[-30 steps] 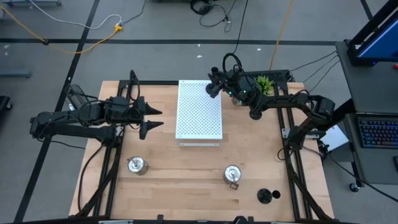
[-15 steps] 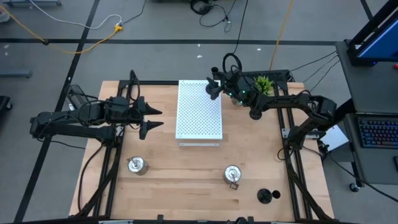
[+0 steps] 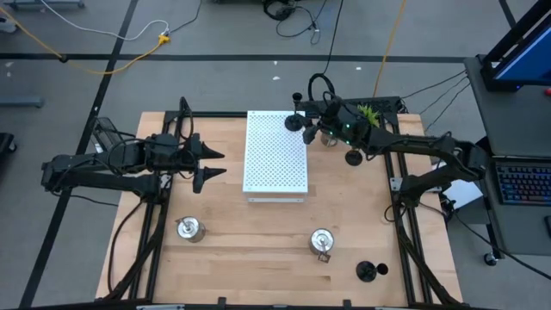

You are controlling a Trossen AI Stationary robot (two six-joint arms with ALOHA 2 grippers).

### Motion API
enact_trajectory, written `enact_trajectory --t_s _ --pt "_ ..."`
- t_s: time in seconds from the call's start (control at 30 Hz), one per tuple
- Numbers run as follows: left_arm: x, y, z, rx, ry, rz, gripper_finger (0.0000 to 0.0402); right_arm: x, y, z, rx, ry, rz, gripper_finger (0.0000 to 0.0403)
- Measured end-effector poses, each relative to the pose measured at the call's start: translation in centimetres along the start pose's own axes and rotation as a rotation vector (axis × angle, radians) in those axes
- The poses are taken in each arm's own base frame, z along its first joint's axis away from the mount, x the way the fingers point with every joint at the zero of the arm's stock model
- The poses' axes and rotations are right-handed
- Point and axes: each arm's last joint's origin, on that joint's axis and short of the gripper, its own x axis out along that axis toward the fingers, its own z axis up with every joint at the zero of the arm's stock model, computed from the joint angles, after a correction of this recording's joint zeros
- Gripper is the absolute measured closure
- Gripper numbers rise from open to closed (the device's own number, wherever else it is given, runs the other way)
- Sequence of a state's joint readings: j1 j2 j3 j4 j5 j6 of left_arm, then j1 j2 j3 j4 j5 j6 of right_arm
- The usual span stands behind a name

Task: Pick & Place candle stick holders
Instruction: Put the top black candle holder on the shelf aligned with the other black candle holder

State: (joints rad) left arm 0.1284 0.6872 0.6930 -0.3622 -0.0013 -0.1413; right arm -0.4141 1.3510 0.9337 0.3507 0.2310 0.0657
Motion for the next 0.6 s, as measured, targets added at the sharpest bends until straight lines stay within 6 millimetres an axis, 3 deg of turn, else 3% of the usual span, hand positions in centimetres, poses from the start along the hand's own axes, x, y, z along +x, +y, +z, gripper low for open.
enact_trajectory --t_s 0.37,0.6 --pt "0.0 0.0 0.0 0.000 0.000 0.000 0.0153 -2.6 1.5 0.4 -0.042 0.087 0.062 0.0151" --pt "0.0 0.0 0.0 -0.003 0.000 0.000 0.0153 -4.9 1.4 0.4 -0.125 0.192 0.078 0.0151"
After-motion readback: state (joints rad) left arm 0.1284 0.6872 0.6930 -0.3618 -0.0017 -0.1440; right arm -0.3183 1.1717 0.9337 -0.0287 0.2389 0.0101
